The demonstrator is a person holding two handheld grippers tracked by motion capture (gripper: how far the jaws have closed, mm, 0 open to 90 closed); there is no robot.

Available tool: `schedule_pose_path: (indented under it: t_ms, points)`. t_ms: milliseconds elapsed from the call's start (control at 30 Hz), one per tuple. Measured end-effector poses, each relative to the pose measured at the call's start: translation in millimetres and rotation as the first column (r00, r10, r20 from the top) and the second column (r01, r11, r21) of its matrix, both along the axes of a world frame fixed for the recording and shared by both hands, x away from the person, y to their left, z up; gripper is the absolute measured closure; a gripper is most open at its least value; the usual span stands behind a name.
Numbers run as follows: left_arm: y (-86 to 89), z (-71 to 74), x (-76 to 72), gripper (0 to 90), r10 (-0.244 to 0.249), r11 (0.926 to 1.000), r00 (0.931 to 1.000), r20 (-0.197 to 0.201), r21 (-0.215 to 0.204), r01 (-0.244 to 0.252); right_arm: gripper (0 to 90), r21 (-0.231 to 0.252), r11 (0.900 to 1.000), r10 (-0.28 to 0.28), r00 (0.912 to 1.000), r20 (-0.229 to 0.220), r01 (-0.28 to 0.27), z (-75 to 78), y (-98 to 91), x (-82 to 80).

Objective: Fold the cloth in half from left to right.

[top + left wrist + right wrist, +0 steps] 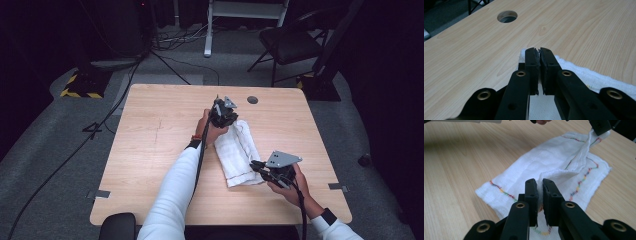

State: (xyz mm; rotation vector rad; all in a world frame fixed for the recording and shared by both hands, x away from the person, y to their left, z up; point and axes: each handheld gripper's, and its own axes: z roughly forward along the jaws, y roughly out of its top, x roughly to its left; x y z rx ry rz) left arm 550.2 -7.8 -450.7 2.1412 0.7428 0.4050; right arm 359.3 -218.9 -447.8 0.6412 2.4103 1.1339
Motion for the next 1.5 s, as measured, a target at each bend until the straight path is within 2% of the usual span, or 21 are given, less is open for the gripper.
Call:
schedule_pose_path:
  t_ms: [167, 400, 567, 667, 767, 800, 867, 933, 1000, 1133, 1233, 1300, 1333, 1433, 1500]
  points:
    - [-14.3, -5.2, 2.1, 84.5, 0.004, 0.9999, 1.0000, 0.005, 0.011, -0.004, 82.9, -0.021, 0.9997, -0.010, 0.9999, -0.003, 0.010, -3.1, -7.2, -1.3]
    - [-28.3, -8.1, 4.8, 84.6, 0.017, 0.9993, 0.9995, 0.026, 0.033, -0.018, 82.7, -0.035, 0.9984, -0.046, 0.9983, -0.036, 0.045, -9.5, -15.0, 3.0]
    - [-34.6, -10.9, 7.4, 86.9, -0.001, 0.9983, 0.9999, 0.014, 0.058, 0.000, 82.7, -0.063, 0.9971, -0.044, 0.9980, -0.045, 0.042, -12.4, -14.0, 2.5]
    - [-39.6, -12.0, 9.6, 85.6, 0.021, 0.9966, 0.9996, 0.020, 0.079, -0.022, 81.2, -0.078, 0.9946, -0.074, 0.9947, -0.071, 0.068, -14.5, -15.6, 5.0]
    - [-43.0, -9.9, 9.1, 73.1, 0.071, 0.9957, 0.9966, 0.041, 0.056, -0.074, 77.8, -0.096, 0.9920, -0.092, 0.9906, -0.101, 0.082, -17.0, -17.1, 8.2]
    - [-43.8, -8.5, 8.3, 61.9, 0.091, 0.9938, 0.9943, 0.054, 0.058, -0.095, 77.2, -0.113, 0.9907, -0.088, 0.9905, -0.105, 0.076, -17.5, -17.3, 8.4]
    - [-41.9, -5.4, 7.0, 54.5, 0.095, 0.9937, 0.9933, 0.066, 0.054, -0.099, 75.0, -0.122, 0.9894, -0.093, 0.9897, -0.109, 0.079, -18.9, -19.6, 7.5]
    - [-37.4, -2.6, 4.8, 47.1, 0.101, 0.9937, 0.9923, 0.072, 0.042, -0.104, 65.3, -0.120, 0.9893, -0.097, 0.9873, -0.126, 0.082, -20.6, -21.4, 9.1]
    - [-29.6, 0.4, 1.2, 39.2, 0.104, 0.9939, 0.9925, 0.065, 0.031, -0.106, 60.6, -0.139, 0.9862, -0.108, 0.9857, -0.129, 0.090, -21.5, -21.2, 10.4]
    - [-13.1, 6.2, -9.8, 29.8, 0.063, 0.9980, 0.9974, 0.037, 0.010, -0.063, 56.1, -0.129, 0.9862, -0.120, 0.9842, -0.130, 0.103, -20.6, -24.3, 12.5]
    - [-2.5, 9.8, -24.1, 26.1, 0.013, 0.9998, 0.9995, 0.029, 0.017, -0.013, 55.4, -0.126, 0.9852, -0.133, 0.9816, -0.137, 0.116, -20.0, -28.0, 14.0]
    - [3.5, 12.2, -35.5, 24.5, -0.017, 0.9992, 0.9990, 0.041, 0.036, 0.016, 53.5, -0.136, 0.9830, -0.142, 0.9806, -0.136, 0.123, -20.7, -31.0, 15.0]
    - [6.9, 12.9, -41.2, 24.2, -0.030, 0.9991, 0.9988, 0.039, 0.032, 0.029, 51.9, -0.142, 0.9818, -0.146, 0.9791, -0.141, 0.126, -21.5, -33.2, 15.7]
    - [15.3, 13.4, -58.4, 23.2, -0.070, 0.9973, 0.9975, 0.013, 0.023, 0.069, 48.8, -0.160, 0.9774, -0.166, 0.9708, -0.173, 0.139, -25.9, -43.1, 17.7]
    - [19.5, 13.2, -72.2, 22.8, -0.099, 0.9944, 0.9950, 0.009, 0.036, 0.099, 47.3, -0.166, 0.9747, -0.179, 0.9672, -0.180, 0.150, -28.1, -50.5, 17.9]
